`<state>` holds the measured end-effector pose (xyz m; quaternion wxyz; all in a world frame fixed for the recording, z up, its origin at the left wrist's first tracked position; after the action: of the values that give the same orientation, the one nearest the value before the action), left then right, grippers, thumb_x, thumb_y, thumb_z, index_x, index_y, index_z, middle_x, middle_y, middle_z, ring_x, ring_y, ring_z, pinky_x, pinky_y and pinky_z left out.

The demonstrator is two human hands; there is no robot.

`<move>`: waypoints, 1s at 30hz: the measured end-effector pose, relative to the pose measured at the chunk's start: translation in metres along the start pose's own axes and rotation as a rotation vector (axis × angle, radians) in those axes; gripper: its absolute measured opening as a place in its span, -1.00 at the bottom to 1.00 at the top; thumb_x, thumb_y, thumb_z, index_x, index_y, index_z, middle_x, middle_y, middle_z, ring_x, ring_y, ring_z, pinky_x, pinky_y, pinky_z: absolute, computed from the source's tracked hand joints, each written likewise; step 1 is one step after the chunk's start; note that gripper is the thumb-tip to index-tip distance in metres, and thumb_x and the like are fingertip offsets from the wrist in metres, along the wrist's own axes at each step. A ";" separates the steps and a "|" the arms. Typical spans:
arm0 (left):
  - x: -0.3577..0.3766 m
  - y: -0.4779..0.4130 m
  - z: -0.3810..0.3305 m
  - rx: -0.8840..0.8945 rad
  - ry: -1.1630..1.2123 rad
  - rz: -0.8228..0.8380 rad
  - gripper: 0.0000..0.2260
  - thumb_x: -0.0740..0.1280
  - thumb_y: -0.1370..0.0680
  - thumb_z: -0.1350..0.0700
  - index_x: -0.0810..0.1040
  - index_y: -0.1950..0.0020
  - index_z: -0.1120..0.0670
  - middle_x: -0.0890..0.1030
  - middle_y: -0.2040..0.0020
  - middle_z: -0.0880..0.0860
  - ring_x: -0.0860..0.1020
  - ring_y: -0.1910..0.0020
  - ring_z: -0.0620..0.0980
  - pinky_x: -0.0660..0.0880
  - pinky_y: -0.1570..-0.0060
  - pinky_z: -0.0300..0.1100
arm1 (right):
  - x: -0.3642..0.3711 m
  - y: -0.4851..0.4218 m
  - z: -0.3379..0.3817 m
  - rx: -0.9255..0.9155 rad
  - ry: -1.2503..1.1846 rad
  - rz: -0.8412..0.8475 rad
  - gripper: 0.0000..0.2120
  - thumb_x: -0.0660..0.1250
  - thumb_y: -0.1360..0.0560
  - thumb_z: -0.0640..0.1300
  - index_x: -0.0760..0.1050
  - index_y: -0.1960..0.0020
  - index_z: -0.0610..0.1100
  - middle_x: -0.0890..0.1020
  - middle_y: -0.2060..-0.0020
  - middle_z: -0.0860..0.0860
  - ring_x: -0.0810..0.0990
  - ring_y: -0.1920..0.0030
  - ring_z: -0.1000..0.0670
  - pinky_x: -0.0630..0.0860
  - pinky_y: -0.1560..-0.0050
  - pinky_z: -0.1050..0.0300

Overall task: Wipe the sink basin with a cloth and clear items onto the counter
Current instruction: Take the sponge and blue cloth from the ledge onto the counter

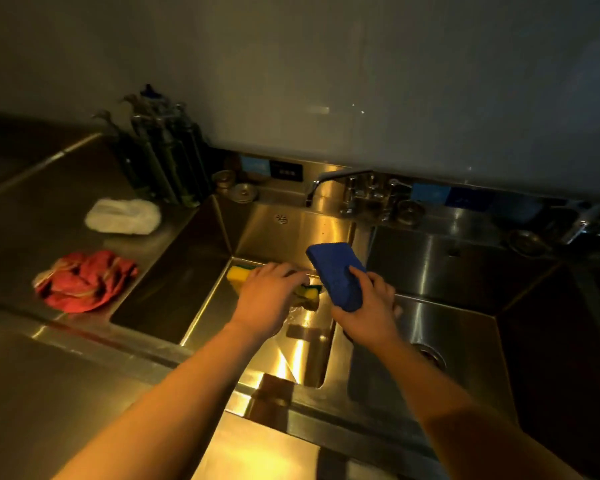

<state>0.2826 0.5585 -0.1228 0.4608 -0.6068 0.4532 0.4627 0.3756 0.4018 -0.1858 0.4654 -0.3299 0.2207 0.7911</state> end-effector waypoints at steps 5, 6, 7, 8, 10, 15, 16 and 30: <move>-0.003 0.009 0.047 -0.045 -0.013 0.010 -0.65 0.34 -0.49 0.10 0.44 -0.25 -0.12 0.49 -0.23 -0.08 0.42 -0.24 0.00 0.37 -0.15 -0.07 | 0.034 -0.008 0.031 -0.004 -0.008 0.061 -0.23 0.40 -0.33 0.11 0.09 -0.43 0.19 0.14 -0.42 0.04 0.07 -0.40 -0.07 0.09 -0.36 -0.18; -0.002 0.009 0.054 -0.053 -0.012 0.017 -0.65 0.34 -0.50 0.10 0.44 -0.26 -0.12 0.49 -0.24 -0.07 0.42 -0.24 0.00 0.38 -0.16 -0.07 | 0.038 -0.012 0.035 -0.005 0.000 0.071 -0.23 0.40 -0.33 0.10 0.09 -0.43 0.19 0.13 -0.42 0.03 0.07 -0.40 -0.08 0.09 -0.36 -0.18; -0.001 0.008 0.061 -0.064 -0.008 0.025 -0.66 0.33 -0.50 0.09 0.43 -0.27 -0.11 0.48 -0.25 -0.07 0.41 -0.25 0.00 0.39 -0.17 -0.07 | 0.042 -0.016 0.039 -0.008 0.006 0.077 -0.23 0.40 -0.33 0.10 0.09 -0.43 0.18 0.14 -0.41 0.02 0.08 -0.40 -0.08 0.10 -0.36 -0.18; 0.000 0.007 0.068 -0.075 -0.006 0.032 -0.66 0.32 -0.51 0.08 0.43 -0.27 -0.11 0.48 -0.25 -0.06 0.41 -0.25 0.01 0.40 -0.18 -0.06 | 0.046 -0.020 0.042 -0.014 0.010 0.084 -0.24 0.39 -0.33 0.11 0.09 -0.43 0.18 0.15 -0.40 0.02 0.10 -0.39 -0.08 0.12 -0.36 -0.17; 0.002 0.002 0.080 -0.090 -0.007 0.042 -0.66 0.31 -0.51 0.07 0.43 -0.28 -0.10 0.47 -0.26 -0.06 0.41 -0.25 0.02 0.40 -0.17 -0.05 | 0.054 -0.031 0.047 -0.031 0.011 0.097 -0.23 0.37 -0.29 0.13 0.09 -0.41 0.20 0.17 -0.38 0.02 0.13 -0.37 -0.08 0.17 -0.34 -0.19; 0.000 -0.017 0.112 -0.115 0.030 0.041 -0.69 0.32 -0.50 0.13 0.50 -0.24 -0.03 0.53 -0.19 0.03 0.46 -0.17 0.10 0.43 -0.05 -0.01 | 0.074 -0.067 0.059 -0.093 0.090 0.102 -0.20 0.30 -0.22 0.20 0.06 -0.40 0.22 0.14 -0.38 0.03 0.10 -0.36 -0.09 0.15 -0.34 -0.16; 0.000 -0.021 0.119 -0.121 0.028 0.044 -0.69 0.33 -0.50 0.14 0.51 -0.24 -0.03 0.54 -0.18 0.04 0.47 -0.16 0.11 0.44 -0.03 0.00 | 0.079 -0.074 0.062 -0.112 0.109 0.107 -0.19 0.30 -0.21 0.21 0.05 -0.40 0.22 0.13 -0.38 0.03 0.09 -0.37 -0.09 0.16 -0.34 -0.17; 0.004 -0.073 0.200 -0.144 -0.035 0.091 -0.67 0.29 -0.51 0.10 0.45 -0.26 -0.13 0.51 -0.17 -0.03 0.45 -0.15 0.06 0.40 -0.01 -0.07 | 0.123 -0.141 0.109 -0.153 0.176 0.114 -0.21 0.32 -0.25 0.18 0.02 -0.38 0.21 0.11 -0.40 0.00 0.06 -0.38 -0.10 0.11 -0.31 -0.15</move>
<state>0.3258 0.7655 -0.1463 0.4022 -0.6088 0.4377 0.5254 0.4229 0.6121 -0.2062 0.3718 -0.4195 0.2181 0.7989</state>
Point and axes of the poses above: each hand's wrist, its own y-axis away from the middle knuckle, its own x-axis out of the palm, z = x × y, the point moved 4 cm from there along -y, towards the middle knuckle
